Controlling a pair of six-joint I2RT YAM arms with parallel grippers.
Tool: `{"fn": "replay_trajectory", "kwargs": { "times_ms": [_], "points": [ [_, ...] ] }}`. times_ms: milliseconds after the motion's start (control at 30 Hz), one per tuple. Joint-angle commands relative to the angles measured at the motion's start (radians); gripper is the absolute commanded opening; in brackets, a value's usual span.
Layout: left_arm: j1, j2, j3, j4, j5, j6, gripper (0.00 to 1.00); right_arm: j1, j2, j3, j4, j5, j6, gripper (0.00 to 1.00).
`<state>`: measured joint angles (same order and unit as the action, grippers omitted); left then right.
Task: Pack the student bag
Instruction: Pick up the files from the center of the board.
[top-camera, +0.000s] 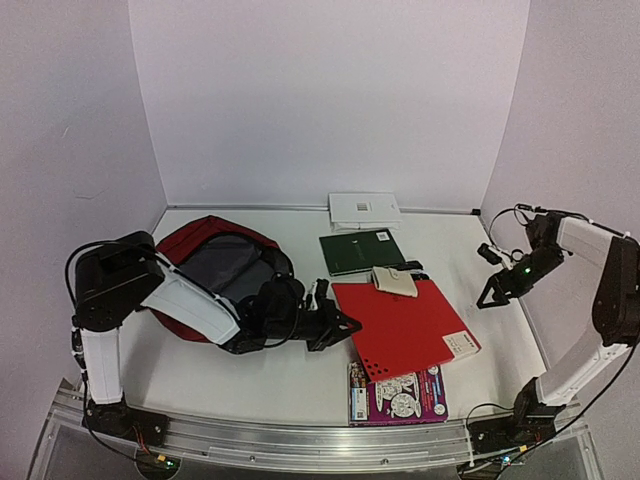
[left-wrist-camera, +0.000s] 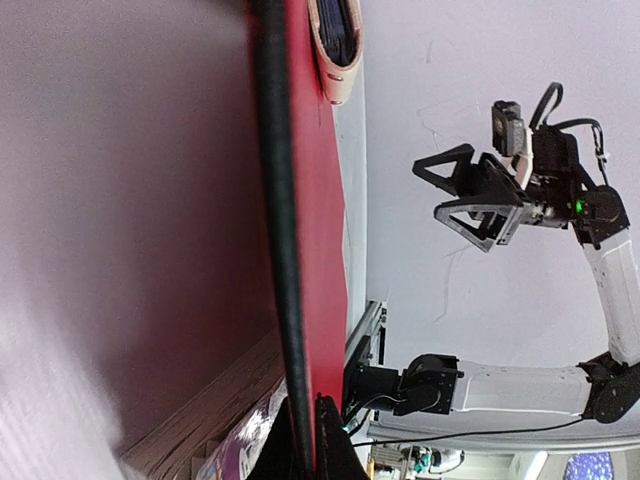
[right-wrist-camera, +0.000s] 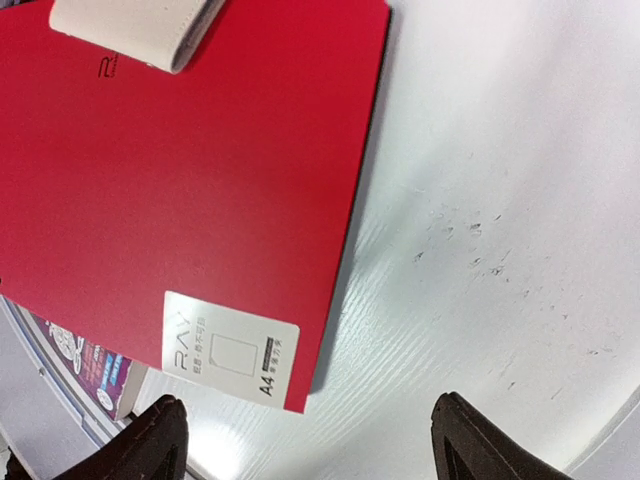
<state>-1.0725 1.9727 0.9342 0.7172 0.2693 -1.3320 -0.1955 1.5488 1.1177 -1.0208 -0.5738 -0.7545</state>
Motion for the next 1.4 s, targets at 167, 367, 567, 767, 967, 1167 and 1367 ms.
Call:
{"fn": "replay_trajectory", "kwargs": {
  "times_ms": [167,367,567,767,967,1167,1367],
  "points": [
    [0.022,-0.422,-0.045,-0.378,-0.314,0.221,0.00,0.009,-0.040,0.127,-0.074,-0.138,0.028,0.86],
    [0.022,-0.587,-0.057,-0.511,-0.430,0.264,0.00,0.037,-0.060,0.187,-0.075,-0.250,0.090,0.88],
    [0.023,-0.616,0.057,-0.680,-0.413,0.414,0.00,0.140,-0.085,0.273,-0.049,-0.242,0.116,0.90],
    [0.022,-0.647,0.211,-0.930,-0.371,0.634,0.00,0.263,-0.086,0.399,-0.039,-0.206,0.041,0.94],
    [0.022,-0.608,0.372,-1.137,-0.299,0.844,0.00,0.381,-0.052,0.540,-0.022,-0.175,-0.018,0.97],
    [0.022,-0.507,0.575,-1.301,-0.220,1.046,0.00,0.444,-0.008,0.661,-0.048,-0.151,-0.097,0.98],
    [0.023,-0.358,0.769,-1.488,-0.124,1.265,0.00,0.494,0.064,0.771,-0.162,-0.191,-0.226,0.98]
  ]
}}
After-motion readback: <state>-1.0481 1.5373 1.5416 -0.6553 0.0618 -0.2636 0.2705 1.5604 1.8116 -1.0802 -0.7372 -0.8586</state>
